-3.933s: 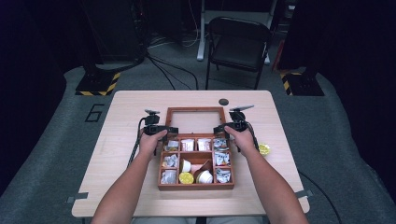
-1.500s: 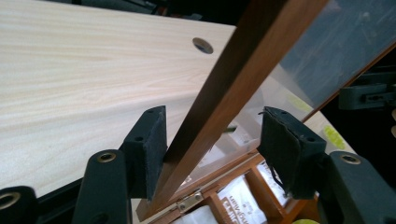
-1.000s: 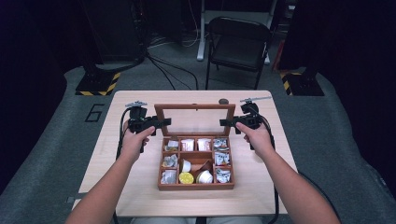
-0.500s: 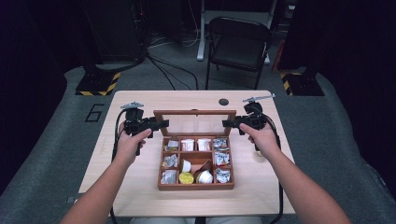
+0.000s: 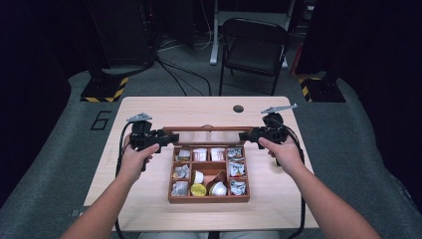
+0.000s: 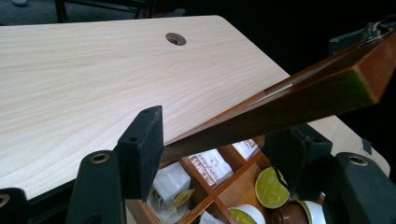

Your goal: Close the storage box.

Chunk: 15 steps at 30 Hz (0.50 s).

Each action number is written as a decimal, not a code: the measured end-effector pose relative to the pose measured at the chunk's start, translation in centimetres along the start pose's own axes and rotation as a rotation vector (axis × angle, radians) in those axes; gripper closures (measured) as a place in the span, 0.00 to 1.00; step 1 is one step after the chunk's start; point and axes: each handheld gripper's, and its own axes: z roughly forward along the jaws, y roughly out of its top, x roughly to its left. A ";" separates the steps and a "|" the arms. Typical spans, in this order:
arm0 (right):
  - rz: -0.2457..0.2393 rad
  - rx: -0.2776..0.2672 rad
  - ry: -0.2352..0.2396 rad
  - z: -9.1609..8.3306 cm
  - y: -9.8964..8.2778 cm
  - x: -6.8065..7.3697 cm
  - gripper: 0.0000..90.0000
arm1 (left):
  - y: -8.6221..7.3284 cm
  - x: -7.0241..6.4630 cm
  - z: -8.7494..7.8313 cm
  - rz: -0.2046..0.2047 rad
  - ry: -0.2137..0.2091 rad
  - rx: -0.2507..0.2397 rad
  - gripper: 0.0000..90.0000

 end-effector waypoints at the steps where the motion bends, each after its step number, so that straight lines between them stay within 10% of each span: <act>1: -0.004 -0.001 0.000 -0.1 0.0 0.0 0.47 | 0.0 0.0 -0.1 -0.001 -0.004 -0.003 0.42; 15: -0.023 0.008 0.005 -0.7 -1.3 0.9 0.49 | -0.9 -1.4 -1.8 0.022 -0.023 -0.009 0.45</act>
